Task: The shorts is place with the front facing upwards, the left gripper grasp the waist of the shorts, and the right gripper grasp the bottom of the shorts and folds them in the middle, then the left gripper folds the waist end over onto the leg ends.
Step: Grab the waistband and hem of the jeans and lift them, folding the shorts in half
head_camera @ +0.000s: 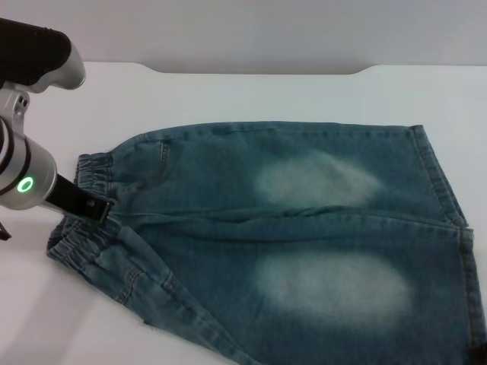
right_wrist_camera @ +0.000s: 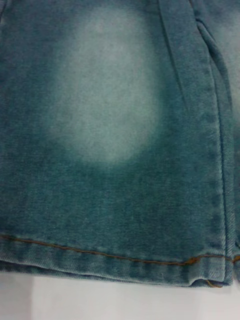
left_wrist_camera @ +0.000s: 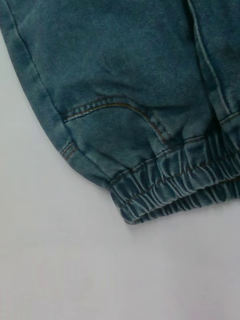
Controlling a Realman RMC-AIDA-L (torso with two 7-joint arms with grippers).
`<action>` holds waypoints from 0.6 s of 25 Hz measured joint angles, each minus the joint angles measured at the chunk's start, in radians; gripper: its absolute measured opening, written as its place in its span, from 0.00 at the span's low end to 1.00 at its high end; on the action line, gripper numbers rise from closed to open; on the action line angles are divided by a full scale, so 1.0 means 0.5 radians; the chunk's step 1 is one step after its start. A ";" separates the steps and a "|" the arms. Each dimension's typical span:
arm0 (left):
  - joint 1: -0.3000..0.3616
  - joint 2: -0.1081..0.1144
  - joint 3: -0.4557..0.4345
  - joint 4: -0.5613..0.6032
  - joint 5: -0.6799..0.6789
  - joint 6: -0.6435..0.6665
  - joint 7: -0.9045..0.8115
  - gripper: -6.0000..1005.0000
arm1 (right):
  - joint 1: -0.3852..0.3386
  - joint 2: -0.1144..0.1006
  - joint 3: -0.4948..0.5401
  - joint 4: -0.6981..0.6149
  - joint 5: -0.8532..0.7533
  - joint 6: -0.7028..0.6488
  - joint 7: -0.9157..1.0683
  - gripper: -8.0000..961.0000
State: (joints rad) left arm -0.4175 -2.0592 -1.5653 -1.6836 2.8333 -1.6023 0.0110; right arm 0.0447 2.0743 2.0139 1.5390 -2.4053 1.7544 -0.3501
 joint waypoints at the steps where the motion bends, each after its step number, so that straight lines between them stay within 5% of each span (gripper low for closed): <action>1: 0.000 -0.001 0.000 0.000 0.000 0.000 0.003 0.05 | 0.000 0.000 0.000 -0.002 0.000 -0.001 0.000 0.54; 15: -0.003 -0.002 0.001 0.002 -0.007 0.002 0.006 0.05 | 0.016 -0.001 -0.007 -0.081 0.000 -0.028 -0.028 0.54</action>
State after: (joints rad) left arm -0.4190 -2.0601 -1.5646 -1.6827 2.8300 -1.6013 0.0138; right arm 0.0526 2.0739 2.0106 1.4985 -2.4054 1.7404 -0.3642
